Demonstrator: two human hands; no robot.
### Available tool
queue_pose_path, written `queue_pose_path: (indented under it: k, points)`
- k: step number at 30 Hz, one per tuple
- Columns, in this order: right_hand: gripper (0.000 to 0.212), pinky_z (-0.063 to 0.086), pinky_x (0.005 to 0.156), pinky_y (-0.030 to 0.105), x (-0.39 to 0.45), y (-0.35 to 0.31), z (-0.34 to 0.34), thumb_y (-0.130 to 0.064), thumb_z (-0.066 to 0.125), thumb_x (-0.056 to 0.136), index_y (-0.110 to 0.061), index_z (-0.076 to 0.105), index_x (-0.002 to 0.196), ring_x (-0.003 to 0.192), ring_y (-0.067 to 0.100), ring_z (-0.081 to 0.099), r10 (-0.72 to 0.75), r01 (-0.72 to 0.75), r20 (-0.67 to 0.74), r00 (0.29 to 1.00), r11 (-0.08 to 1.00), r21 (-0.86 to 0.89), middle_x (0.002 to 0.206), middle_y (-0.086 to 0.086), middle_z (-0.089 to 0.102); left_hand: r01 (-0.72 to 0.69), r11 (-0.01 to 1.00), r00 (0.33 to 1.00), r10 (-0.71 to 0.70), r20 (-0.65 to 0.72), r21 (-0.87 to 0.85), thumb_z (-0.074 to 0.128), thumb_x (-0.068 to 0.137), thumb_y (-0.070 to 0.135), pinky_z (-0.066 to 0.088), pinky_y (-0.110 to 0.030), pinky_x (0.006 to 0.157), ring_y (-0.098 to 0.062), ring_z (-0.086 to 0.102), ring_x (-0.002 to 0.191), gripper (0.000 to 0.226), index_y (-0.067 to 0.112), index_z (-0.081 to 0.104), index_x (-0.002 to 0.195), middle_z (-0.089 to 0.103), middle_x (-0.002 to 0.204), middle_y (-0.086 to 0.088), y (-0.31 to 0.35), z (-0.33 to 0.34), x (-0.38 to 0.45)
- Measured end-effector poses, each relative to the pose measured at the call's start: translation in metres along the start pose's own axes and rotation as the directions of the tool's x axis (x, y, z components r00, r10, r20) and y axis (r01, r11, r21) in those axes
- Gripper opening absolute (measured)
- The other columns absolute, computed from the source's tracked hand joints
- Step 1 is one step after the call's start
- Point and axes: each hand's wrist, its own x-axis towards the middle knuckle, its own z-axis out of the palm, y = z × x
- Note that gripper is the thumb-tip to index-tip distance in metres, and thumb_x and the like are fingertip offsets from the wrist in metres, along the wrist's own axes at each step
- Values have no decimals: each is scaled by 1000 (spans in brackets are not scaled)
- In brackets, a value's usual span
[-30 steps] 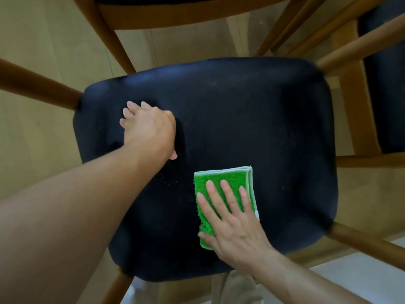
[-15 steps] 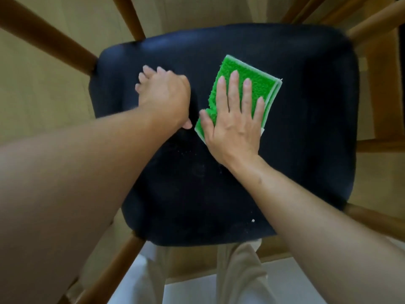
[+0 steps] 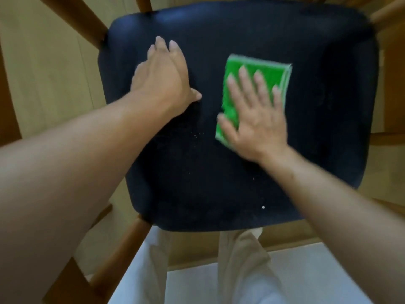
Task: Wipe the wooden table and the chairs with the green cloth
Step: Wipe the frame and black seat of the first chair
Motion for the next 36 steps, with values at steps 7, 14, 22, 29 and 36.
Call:
queue_pose_path:
  k: [7,14,22,29,36]
  points:
    - [69,11,117,58,21,-34,0,-52,24,97,-18,17,156,149,32,12,366,-360,-66,928,929,85,163,7,12,51,998,998,-52,-31,-39,57,93,46,24,-47,115,-35,16,145,83,1,18,151,8,159,-22,-2,-14,-2]
    - [68,20,113,59,-92,-104,27,-55,36,96,-17,28,153,146,36,23,-110,109,56,992,994,12,160,10,23,1,999,1000,0,28,-34,49,98,41,34,-45,106,-35,33,136,62,2,34,144,30,151,-20,8,-25,-10]
    - [61,26,111,55,-18,-71,7,-50,37,96,-22,36,150,143,30,32,-174,172,42,984,985,33,156,2,35,-71,997,996,69,62,31,56,95,30,43,-42,85,-31,50,113,40,7,48,126,47,128,-14,4,-43,-33]
    - [66,5,117,56,19,-102,-6,-51,23,100,-21,9,157,150,30,6,150,-158,101,984,984,83,164,4,6,-153,988,966,150,-208,0,50,97,24,36,-38,86,-30,48,112,27,8,52,119,51,124,-13,-13,-91,-76]
    - [67,13,115,56,-102,-128,20,-53,32,96,-23,21,155,149,31,15,-80,64,253,964,996,70,162,2,10,-164,971,884,223,-411,173,50,94,12,9,-47,116,-35,22,144,51,4,39,143,30,152,-23,-55,-92,-133]
